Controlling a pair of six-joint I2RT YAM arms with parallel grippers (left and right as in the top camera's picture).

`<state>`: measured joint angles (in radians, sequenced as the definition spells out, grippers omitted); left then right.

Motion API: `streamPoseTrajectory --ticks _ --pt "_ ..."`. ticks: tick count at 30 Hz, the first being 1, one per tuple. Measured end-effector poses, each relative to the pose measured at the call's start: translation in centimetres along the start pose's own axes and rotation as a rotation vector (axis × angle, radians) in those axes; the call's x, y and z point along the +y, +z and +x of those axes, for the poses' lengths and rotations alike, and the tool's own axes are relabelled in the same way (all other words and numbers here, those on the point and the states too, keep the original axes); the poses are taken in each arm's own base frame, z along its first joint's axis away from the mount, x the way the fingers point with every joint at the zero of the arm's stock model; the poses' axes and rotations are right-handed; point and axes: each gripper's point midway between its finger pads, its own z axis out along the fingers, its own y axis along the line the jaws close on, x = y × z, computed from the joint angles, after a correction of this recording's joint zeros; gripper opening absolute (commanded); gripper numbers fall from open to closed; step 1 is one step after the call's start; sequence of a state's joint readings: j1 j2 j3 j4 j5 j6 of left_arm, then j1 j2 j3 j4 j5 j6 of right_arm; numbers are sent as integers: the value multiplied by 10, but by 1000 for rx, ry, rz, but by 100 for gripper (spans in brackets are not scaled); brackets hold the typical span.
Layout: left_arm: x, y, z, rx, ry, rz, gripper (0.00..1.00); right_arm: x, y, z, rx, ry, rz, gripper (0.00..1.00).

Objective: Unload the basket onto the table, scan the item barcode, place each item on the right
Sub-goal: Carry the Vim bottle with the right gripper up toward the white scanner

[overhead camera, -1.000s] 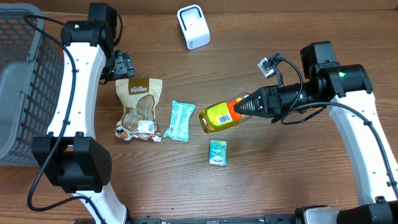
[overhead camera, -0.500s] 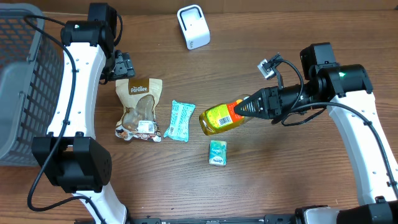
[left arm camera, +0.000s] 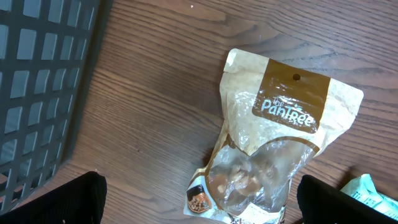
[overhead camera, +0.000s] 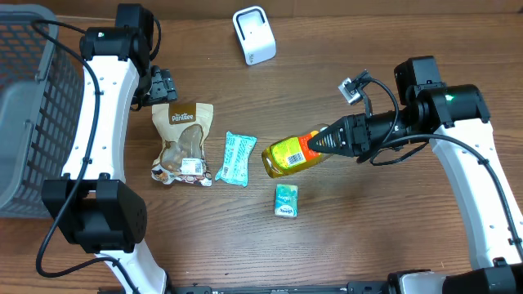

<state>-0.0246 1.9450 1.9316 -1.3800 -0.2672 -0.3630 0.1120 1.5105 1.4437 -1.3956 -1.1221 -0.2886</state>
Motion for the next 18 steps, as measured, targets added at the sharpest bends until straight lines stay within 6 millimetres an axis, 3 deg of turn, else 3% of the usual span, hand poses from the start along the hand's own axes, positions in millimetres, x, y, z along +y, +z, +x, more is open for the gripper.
streamPoseTrajectory --ticks 18 --pt "0 0 0 0 0 0 99 1 0 3 8 17 -2 22"
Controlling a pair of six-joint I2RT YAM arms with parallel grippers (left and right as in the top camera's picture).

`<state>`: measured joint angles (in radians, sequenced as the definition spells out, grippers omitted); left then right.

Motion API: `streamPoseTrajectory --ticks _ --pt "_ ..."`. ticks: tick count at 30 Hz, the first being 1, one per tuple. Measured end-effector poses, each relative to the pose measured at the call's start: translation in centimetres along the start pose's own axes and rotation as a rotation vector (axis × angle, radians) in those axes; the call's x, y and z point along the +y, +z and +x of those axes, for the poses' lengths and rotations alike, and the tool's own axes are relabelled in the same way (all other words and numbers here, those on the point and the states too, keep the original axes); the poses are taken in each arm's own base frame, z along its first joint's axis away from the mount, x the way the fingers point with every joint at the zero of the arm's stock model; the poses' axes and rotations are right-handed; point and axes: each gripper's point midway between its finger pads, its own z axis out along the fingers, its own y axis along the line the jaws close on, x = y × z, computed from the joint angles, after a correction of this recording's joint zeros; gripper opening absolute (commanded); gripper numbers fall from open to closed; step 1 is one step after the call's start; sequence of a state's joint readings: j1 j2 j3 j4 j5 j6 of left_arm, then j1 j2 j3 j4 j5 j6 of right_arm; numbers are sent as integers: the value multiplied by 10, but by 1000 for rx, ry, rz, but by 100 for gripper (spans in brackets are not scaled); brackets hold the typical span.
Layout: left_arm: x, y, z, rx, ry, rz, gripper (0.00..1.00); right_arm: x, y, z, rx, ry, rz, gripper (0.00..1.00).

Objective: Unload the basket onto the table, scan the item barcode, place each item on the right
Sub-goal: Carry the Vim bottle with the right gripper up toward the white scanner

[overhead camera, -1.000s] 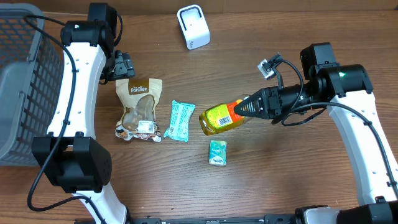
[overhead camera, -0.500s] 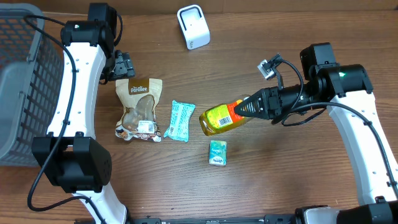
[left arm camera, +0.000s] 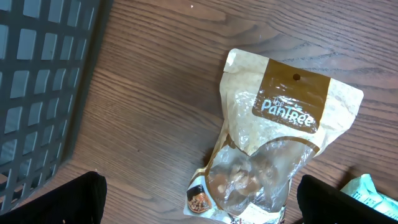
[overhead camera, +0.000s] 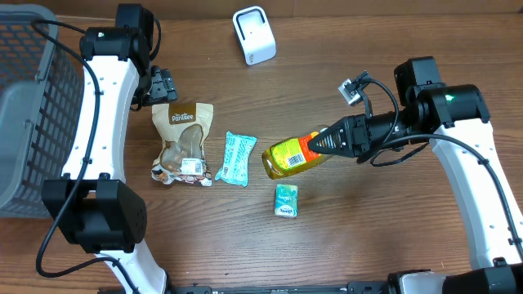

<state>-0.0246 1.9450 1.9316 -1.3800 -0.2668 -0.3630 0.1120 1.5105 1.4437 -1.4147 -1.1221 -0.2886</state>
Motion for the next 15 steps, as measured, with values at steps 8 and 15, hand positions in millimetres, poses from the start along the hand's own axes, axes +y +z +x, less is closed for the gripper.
streamPoseTrajectory --ticks 8,15 --pt "0 0 0 0 0 0 100 0 0 0 1 2 0 21" --pt "0 0 0 0 0 0 99 0 0 0 1 2 0 16"
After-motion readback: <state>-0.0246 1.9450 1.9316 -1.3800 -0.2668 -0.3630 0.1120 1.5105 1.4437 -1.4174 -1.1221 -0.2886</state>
